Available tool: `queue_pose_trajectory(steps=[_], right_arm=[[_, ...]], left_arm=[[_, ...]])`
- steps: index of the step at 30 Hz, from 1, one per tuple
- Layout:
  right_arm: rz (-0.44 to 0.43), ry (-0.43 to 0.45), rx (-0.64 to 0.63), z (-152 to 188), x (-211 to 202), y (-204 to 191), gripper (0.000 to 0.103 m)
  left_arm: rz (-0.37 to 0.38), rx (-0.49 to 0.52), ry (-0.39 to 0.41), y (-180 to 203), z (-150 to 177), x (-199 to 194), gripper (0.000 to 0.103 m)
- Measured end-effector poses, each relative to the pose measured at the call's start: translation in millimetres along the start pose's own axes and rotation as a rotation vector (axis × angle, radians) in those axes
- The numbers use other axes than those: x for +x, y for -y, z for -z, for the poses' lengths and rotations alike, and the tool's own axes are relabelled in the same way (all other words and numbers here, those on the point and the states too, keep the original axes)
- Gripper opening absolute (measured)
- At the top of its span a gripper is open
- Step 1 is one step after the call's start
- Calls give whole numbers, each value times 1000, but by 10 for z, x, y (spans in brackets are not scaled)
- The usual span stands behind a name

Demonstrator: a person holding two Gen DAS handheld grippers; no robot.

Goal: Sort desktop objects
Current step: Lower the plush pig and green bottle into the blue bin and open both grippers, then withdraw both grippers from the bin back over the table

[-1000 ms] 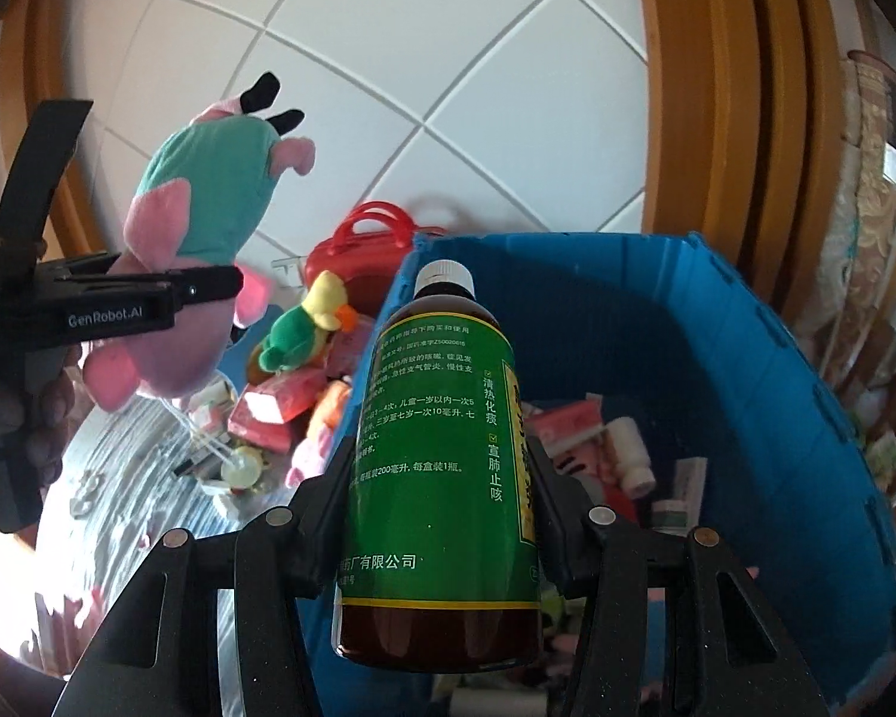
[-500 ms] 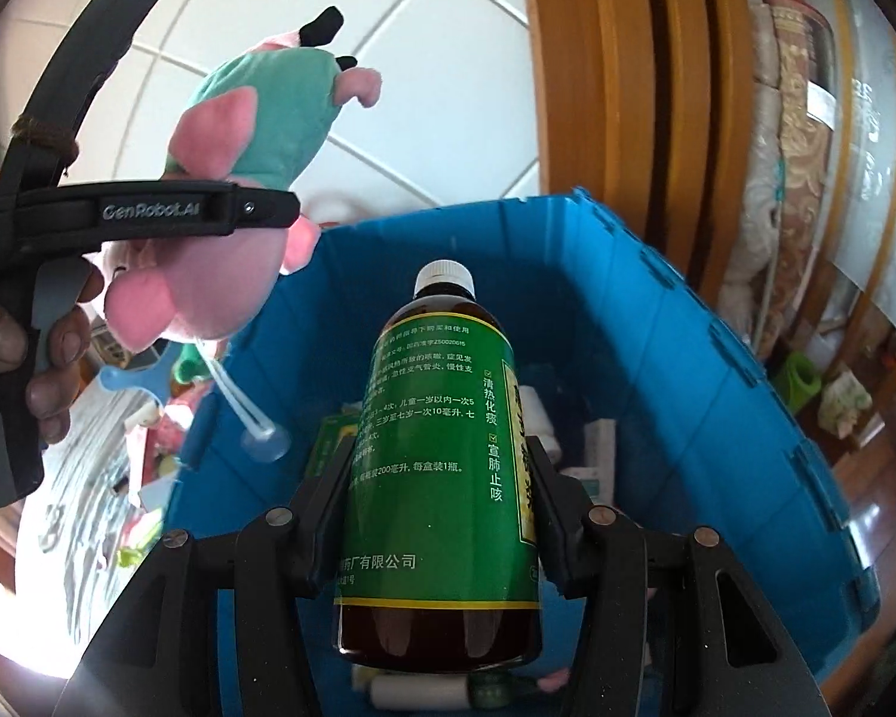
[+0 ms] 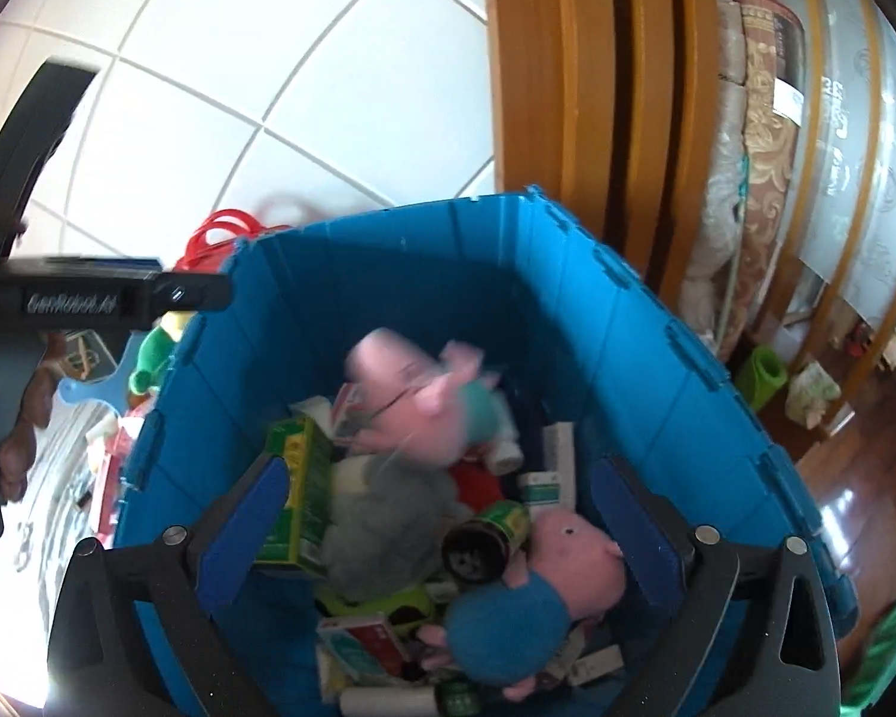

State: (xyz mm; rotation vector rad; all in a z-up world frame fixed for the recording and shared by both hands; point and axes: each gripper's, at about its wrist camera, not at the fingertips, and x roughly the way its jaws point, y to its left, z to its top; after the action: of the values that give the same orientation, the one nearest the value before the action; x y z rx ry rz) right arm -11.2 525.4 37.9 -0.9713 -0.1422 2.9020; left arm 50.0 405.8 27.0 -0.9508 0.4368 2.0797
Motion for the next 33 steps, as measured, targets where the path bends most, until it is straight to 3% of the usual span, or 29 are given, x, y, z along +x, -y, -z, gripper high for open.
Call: queue_pose_trajectory(steps=[4,10,19,23,33], right_arm=[[-42,21,-38,-37,-23,-311,103],[-103,36,-107,-78,-3,-881,103],[-181,24,-198,-5,76,-1749,103],[-210,-7,-232,71,156,-2147,103],[-239,-139,-294,500,714,-3043,103]], left_arm=[[3,-37,9,-340,275,-208,88],[-108,-75,-9,-934,754,-424,88],[-217,-218,-58,-1993,1648,-653,88],[-289,-249,-94,-2422,2072,-683,88],[-313,-303,-249,-3221,2929,-391,88]])
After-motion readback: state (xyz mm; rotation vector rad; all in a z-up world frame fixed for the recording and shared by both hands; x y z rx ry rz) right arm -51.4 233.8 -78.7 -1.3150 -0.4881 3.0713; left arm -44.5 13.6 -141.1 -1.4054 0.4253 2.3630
